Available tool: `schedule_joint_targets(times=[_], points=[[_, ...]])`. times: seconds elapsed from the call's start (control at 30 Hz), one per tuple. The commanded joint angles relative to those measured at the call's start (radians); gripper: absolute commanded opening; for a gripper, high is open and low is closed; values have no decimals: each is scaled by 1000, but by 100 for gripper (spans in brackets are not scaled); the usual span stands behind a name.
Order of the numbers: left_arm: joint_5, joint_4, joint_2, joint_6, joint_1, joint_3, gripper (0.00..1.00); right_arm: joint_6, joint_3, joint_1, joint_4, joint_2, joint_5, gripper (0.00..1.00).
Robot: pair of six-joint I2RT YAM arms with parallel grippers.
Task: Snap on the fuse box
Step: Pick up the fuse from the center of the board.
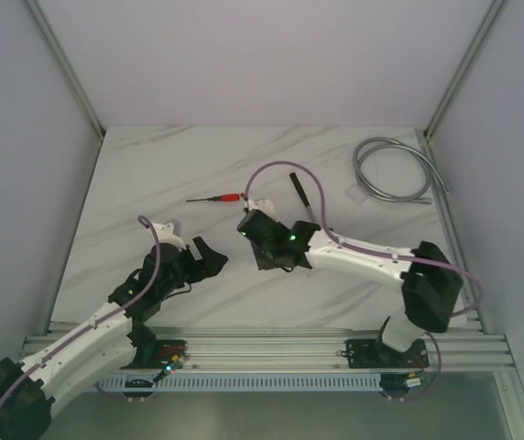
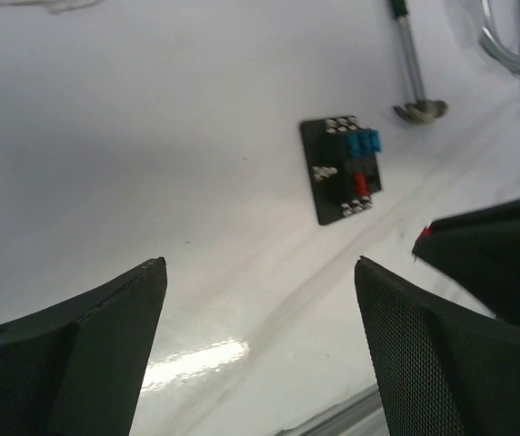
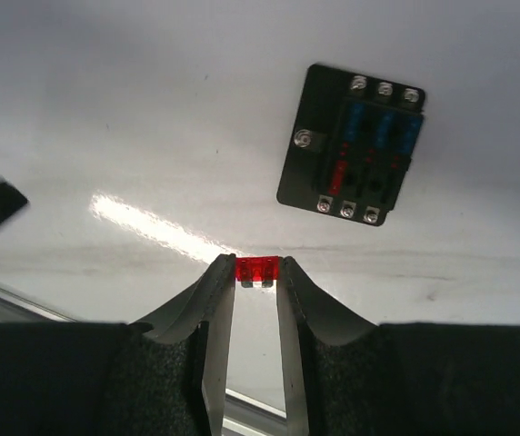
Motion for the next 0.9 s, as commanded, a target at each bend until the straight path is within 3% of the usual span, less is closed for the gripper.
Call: schedule_joint_targets(times=[0.0, 0.13, 0.33, 0.57, 0.87], points=[[40, 172, -31, 26, -60, -47, 92, 265, -102, -5, 116, -130, 119, 18], [27, 298, -25, 43, -130, -75, 86, 404, -200, -2, 226, -217, 129, 17], [-19, 517, 54, 92, -249, -85, 69, 528, -303, 3, 352, -289, 131, 17], [-103, 571, 200, 191, -350, -9, 54, 564, -343, 5, 399, -334, 120, 17], [-154, 667, 285, 211, -401, 6, 47, 573, -369, 4, 418, -368, 106, 18]])
